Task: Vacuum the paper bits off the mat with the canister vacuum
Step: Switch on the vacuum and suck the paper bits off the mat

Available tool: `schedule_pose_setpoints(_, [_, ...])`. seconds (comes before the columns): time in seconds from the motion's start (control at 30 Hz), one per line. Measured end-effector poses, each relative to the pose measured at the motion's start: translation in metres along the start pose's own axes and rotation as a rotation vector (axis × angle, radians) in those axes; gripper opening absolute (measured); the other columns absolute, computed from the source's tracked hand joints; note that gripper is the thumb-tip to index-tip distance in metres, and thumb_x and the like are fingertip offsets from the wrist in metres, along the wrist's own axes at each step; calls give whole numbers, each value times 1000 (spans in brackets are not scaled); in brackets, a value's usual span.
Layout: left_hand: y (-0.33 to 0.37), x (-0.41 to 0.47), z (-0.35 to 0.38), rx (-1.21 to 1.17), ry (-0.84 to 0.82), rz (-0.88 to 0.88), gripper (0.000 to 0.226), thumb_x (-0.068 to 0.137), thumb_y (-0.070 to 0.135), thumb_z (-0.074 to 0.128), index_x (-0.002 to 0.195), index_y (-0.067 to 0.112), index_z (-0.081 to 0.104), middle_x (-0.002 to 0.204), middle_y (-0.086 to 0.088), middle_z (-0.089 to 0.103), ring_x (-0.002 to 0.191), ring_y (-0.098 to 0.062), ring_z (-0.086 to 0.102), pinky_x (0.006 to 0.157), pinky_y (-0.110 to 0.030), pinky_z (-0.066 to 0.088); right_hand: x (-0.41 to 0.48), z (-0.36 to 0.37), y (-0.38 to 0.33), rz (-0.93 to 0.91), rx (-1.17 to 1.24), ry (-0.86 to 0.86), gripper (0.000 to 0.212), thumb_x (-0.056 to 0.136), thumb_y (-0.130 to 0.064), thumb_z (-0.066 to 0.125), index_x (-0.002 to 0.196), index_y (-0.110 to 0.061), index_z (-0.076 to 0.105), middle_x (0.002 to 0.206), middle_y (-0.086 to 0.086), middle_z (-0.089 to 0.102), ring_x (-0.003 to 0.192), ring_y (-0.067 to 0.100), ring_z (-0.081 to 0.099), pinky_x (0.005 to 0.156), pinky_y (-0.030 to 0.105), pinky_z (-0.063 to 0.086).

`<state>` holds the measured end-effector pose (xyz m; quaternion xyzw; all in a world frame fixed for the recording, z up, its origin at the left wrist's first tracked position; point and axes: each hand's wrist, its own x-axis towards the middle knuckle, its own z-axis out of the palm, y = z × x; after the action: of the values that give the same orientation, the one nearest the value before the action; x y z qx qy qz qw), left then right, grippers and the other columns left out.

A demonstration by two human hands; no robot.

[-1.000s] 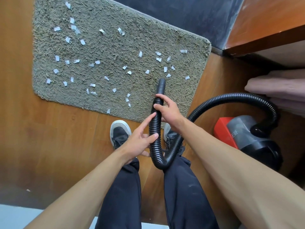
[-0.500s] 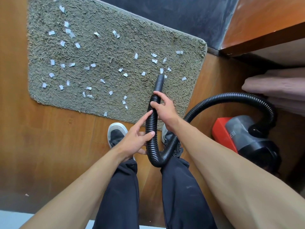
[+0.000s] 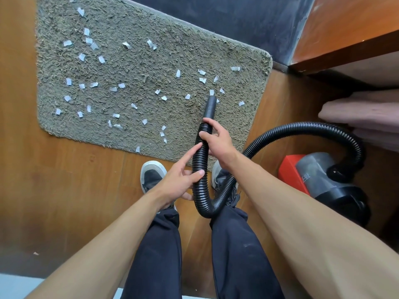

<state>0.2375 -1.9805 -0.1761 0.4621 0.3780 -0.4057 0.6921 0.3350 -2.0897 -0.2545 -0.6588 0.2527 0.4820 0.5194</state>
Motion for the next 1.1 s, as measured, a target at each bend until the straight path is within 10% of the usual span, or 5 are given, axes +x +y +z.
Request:
schedule_pose_setpoints(0.53, [2, 4, 5, 6, -14, 4, 64, 100, 16, 55, 139, 63, 33, 67, 12, 66, 77, -12, 68, 79, -52, 60, -1, -7, 0, -16, -23, 56, 44, 92, -3, 55, 132, -21, 55, 91, 3, 59, 76, 11, 56, 60, 19, 49])
schedule_pose_setpoints(0.73, [-1, 3, -12, -84, 16, 12, 65, 97, 17, 59, 136, 64, 37, 91, -15, 60, 89, -28, 65, 80, -60, 57, 8, 17, -11, -76, -154, -11, 46, 86, -12, 58, 127, -30, 56, 107, 6, 62, 97, 27, 63, 93, 49, 53])
schedule_pose_setpoints(1.1, [9, 16, 5, 19, -13, 11, 65, 99, 18, 58, 138, 64, 33, 72, 6, 68, 80, -18, 70, 78, -55, 59, 7, -10, -14, -56, -49, 40, 44, 90, -4, 54, 129, -23, 56, 91, 5, 59, 82, 20, 58, 70, 32, 54])
